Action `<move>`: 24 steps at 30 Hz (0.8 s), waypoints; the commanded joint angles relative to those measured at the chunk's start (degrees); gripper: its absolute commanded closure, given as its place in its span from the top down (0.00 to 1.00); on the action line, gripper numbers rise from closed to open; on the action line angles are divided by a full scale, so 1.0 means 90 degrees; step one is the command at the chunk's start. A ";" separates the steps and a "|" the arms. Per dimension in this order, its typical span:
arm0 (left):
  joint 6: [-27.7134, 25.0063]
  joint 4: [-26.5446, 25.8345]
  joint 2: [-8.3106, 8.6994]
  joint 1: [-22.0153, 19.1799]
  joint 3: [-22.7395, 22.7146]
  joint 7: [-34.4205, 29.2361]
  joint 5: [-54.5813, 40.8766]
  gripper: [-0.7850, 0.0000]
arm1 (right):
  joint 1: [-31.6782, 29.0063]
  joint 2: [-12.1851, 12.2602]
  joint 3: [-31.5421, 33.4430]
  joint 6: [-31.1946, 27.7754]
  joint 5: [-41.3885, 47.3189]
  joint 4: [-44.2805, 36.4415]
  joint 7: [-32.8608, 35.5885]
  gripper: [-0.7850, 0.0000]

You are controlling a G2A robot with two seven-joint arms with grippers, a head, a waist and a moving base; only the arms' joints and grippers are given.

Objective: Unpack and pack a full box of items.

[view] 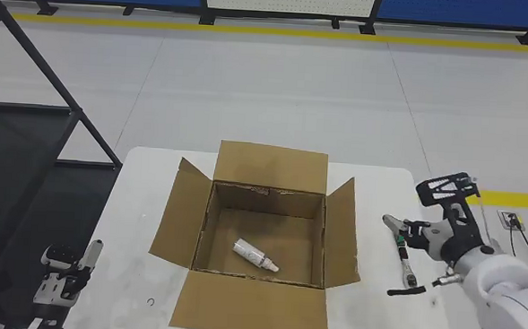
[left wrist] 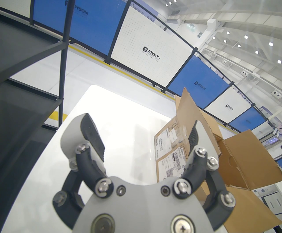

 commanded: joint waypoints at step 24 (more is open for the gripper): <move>0.0000 0.0000 0.0000 0.0000 0.0000 0.0000 0.0000 1.00 | 0.0108 0.0117 0.0655 -0.0679 0.1140 0.3797 -0.0229 1.00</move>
